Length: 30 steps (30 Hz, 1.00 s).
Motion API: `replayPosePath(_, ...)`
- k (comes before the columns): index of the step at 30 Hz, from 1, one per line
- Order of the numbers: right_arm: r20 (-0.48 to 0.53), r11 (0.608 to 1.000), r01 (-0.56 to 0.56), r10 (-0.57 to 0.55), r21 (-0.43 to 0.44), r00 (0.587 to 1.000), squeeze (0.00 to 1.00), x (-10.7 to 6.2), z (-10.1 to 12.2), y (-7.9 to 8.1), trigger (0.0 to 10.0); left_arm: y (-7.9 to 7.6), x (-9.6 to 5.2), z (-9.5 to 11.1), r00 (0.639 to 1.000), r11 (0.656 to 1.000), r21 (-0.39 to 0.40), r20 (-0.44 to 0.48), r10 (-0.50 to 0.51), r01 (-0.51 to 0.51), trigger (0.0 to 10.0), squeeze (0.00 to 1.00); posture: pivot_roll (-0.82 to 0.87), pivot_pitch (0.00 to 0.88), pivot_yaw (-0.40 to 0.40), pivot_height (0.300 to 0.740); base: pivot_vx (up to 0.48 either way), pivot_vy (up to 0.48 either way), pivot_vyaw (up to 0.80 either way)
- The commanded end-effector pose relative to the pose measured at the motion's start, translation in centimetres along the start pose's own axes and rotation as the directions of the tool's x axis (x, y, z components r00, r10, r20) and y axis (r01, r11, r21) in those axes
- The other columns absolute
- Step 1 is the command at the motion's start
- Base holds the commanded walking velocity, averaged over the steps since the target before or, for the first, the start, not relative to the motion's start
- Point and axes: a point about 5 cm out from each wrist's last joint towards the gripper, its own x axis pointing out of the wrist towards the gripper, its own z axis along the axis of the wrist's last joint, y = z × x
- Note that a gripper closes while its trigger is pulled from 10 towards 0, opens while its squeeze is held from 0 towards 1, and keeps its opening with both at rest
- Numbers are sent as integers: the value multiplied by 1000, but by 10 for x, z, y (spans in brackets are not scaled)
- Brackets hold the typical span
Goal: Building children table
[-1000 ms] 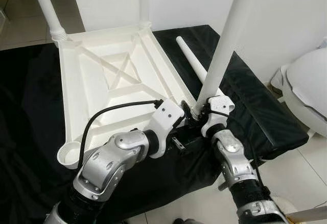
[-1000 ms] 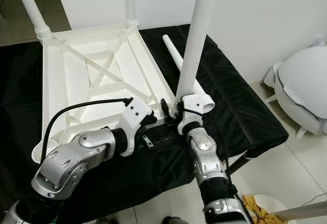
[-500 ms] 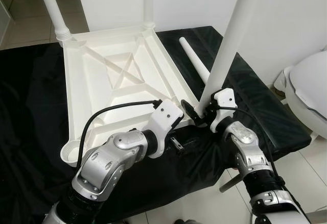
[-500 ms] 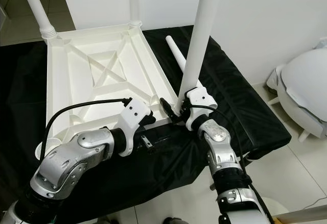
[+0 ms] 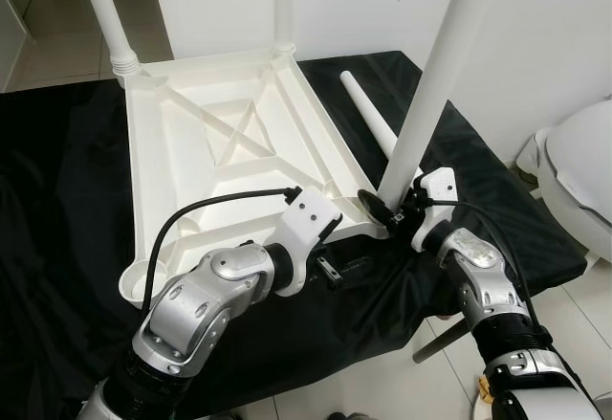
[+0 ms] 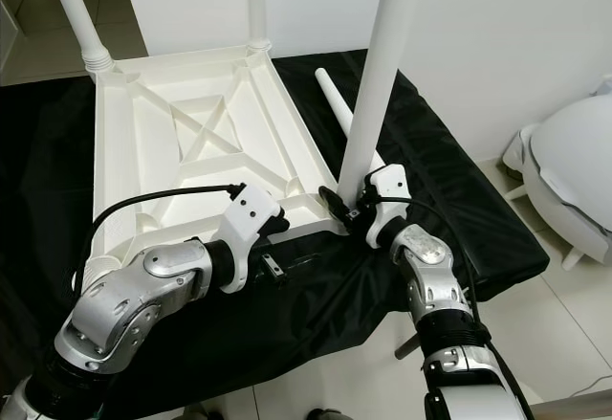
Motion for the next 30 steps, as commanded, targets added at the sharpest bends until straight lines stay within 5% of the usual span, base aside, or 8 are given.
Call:
replayPosePath(1, -6, 1000, -5, 6, 20, 1000, 0, -3, -6, 4, 0, -1, -1, 0, 1000, 1000, 0, -2, -3, 3, 10000, 0, -10, 101, 1, 740, 0, 0, 0)
replayPosePath(5, -2, 998, 37, -37, 42, 999, 0, -1, -7, 9, 0, 0, -1, 0, 1000, 1000, 1, -2, -3, 3, 10000, 0, -11, 102, 2, 740, 0, 0, 0)
replayPosePath(6, -6, 997, 59, -59, 44, 998, 0, 0, -8, 10, 4314, 0, -1, 0, 1000, 1000, 2, -2, -3, 3, 10000, 0, -12, 101, 2, 740, 0, 0, 0)
replayPosePath(7, -11, 995, 87, -87, 45, 996, 0, 1, -8, 11, 10000, 0, 0, 0, 1000, 1000, 2, -2, -3, 3, 10000, 0, -14, 101, 4, 740, 0, 0, 0)
replayPosePath(16, 0, 973, 218, -218, 74, 976, 0, 7, -5, 15, 10000, 0, 0, 0, 1000, 1000, 4, -1, -8, 8, 10000, 0, -22, 99, 6, 740, 0, 0, 0)
replayPosePath(23, -23, 915, 386, -386, 120, 922, 0, 13, -4, 17, 10000, 0, 2, 1, 1000, 1000, 6, 1, -10, 10, 10000, 0, -25, 95, 8, 740, 0, 0, 0)
replayPosePath(25, -28, 862, 488, -489, 137, 872, 0, 16, -2, 24, 10000, 1, 2, 1, 1000, 1000, 7, 1, -11, 11, 10000, 0, -25, 95, 7, 740, 0, 0, 0)
replayPosePath(30, -33, 814, 561, -563, 152, 826, 0, 19, -3, 31, 10000, 0, 2, 1, 1000, 1000, 7, 3, -12, 12, 10000, 0, -26, 94, 8, 740, 0, 0, 0)
